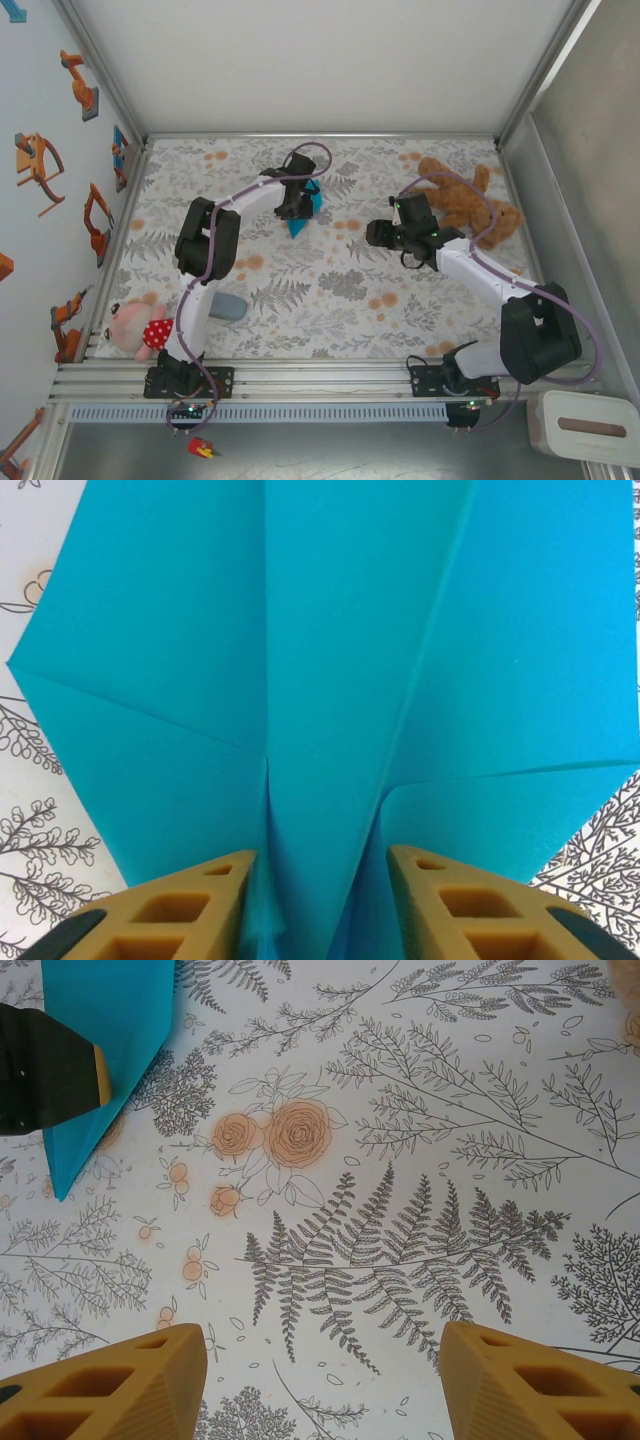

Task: Fold a paper plane with a square sheet of paper (pick it up from the middle)
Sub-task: Move the paper plane to the top-center of the table.

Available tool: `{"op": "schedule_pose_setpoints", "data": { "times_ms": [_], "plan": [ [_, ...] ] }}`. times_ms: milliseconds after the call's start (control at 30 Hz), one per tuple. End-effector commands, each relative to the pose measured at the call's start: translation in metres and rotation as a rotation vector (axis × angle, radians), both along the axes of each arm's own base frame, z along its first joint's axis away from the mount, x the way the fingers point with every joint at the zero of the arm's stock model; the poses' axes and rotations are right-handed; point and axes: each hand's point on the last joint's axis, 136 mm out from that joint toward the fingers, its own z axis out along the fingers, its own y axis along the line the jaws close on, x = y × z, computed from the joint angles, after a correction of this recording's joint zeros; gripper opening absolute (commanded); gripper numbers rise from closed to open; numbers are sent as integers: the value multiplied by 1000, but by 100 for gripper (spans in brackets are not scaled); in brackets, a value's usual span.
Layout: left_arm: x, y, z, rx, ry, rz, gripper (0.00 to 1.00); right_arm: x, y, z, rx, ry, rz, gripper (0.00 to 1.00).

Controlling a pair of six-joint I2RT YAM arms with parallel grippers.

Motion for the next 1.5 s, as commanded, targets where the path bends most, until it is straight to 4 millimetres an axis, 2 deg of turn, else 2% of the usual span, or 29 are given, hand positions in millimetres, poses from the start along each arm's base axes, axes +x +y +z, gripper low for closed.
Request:
{"op": "schedule_pose_setpoints", "data": {
  "times_ms": [0,300,733,933,1033,1133,1233,1400,1467],
  "plan": [
    [-15,2,-21,20,90,35,40,1,-4,1,1,-10,-9,62],
    [-26,14,-34,108,145,142,45,1,-6,-2,3,-3,-16,61],
    [-25,20,-22,145,115,200,53,0,-7,-4,8,4,-23,62],
    [-19,16,-16,128,102,185,55,2,-8,-3,10,5,-28,61],
    [-13,7,1,95,79,156,55,3,-10,1,18,0,-45,61],
    [-6,2,32,54,25,150,56,5,-13,14,18,-25,-63,61],
    [-3,3,68,18,-42,153,60,6,-21,35,3,-72,-88,62],
    [-10,15,124,-37,-157,163,69,6,-41,69,-66,-143,-141,62],
    [-19,30,145,-44,-220,177,76,6,-55,80,-112,-174,-184,62]
  ]
}}
